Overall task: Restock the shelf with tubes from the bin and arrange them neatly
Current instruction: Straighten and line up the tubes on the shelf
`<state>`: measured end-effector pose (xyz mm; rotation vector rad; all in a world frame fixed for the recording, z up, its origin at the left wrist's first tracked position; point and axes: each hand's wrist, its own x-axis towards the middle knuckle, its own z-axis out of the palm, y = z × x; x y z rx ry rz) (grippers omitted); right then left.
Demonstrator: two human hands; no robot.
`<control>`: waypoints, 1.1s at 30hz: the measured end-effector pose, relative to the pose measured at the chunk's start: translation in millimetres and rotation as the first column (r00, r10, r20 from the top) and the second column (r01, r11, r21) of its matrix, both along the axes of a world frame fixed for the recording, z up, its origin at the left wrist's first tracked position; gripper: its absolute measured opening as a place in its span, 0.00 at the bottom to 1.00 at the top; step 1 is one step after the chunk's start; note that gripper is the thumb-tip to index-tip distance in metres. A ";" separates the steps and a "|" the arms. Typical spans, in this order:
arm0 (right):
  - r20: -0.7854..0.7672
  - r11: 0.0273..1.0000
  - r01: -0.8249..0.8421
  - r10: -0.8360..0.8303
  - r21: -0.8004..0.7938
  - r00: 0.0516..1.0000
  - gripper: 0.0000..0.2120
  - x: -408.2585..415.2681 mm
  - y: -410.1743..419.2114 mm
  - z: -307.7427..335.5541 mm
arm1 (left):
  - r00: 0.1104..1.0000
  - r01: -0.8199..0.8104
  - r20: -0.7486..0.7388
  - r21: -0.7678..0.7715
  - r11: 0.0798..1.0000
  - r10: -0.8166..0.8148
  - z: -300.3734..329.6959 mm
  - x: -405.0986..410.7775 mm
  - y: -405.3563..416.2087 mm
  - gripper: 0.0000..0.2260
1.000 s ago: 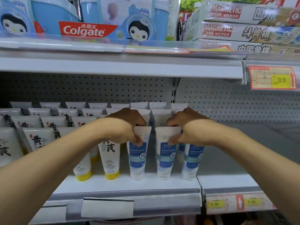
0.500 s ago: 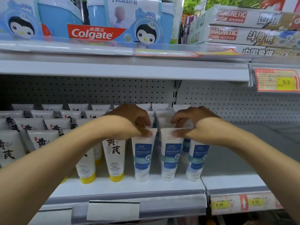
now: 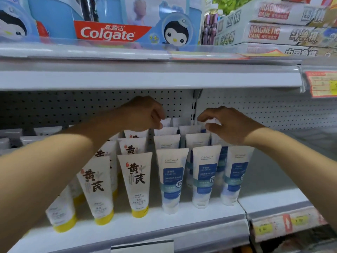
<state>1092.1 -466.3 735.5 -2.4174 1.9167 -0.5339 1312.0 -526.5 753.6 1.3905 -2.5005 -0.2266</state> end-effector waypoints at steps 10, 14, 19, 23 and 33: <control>-0.162 0.973 -0.152 0.181 0.176 0.970 0.15 0.7 -61.2 12.2 | 0.977 0.074 0.195 0.049 0.996 -0.082 -9.4 -23.4 -28.8 0.08; -0.233 0.950 -0.192 0.250 0.246 0.940 0.15 4.7 -72.1 11.4 | 0.959 0.108 0.256 0.075 0.991 -0.123 -14.5 -31.4 -33.6 0.03; -0.230 0.925 -0.245 0.316 0.291 0.920 0.11 4.9 -83.4 1.9 | 0.960 0.092 0.260 0.041 0.995 -0.100 -20.8 -34.0 -35.5 0.03; -0.195 0.924 -0.282 0.336 0.258 0.921 0.09 3.3 -85.1 -2.4 | 0.962 0.066 0.265 0.032 0.997 -0.073 -21.2 -32.8 -35.6 0.07; -0.177 0.937 -0.275 0.314 0.215 0.933 0.08 2.4 -85.6 -6.4 | 0.968 0.034 0.250 0.031 0.999 -0.041 -21.8 -30.6 -33.7 0.09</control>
